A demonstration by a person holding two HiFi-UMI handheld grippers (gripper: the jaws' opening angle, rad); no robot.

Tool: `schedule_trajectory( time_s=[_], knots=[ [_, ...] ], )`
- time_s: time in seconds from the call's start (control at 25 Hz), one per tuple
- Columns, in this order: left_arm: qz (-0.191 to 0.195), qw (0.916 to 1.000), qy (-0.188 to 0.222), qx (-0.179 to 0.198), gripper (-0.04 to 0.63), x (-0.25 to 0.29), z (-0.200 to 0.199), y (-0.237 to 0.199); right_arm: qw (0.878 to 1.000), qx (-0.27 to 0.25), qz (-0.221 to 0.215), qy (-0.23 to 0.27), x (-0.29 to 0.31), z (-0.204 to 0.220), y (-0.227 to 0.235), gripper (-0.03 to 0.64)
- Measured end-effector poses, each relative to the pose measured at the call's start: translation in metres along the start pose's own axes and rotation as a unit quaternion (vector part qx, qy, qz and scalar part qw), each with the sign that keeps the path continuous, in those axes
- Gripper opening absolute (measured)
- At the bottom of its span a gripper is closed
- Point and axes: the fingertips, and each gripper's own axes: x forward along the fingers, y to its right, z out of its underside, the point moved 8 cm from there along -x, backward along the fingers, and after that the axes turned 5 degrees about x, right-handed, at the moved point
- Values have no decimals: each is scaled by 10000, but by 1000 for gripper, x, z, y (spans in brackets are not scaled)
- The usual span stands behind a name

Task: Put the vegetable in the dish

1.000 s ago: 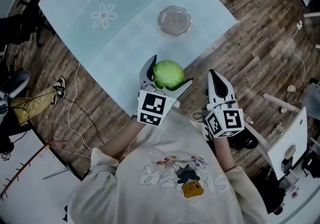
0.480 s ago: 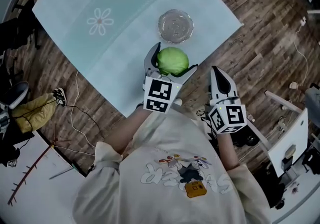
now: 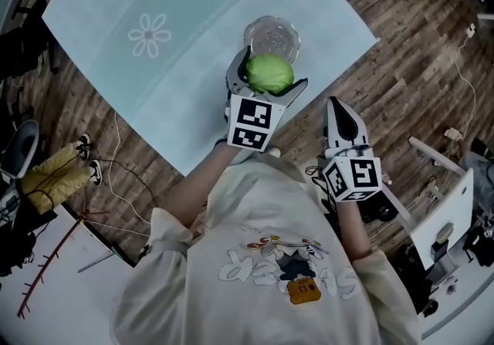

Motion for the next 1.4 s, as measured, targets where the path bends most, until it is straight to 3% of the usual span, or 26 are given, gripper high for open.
schedule_trajectory(
  time_s=[0.56,1.12,1.4],
  knots=[
    [5,9999,-59,125,583,53,16,-28,9998,-16,18,-187,13,3,-2,21],
    [-129,9977,-625,-215,583,100,57,-50,9990,62,227,-370,14,13,-3,21],
    [-267,9963,-797,-198,583,109,67,-53,9984,143,307,-446,13,18,-4,21]
  ],
)
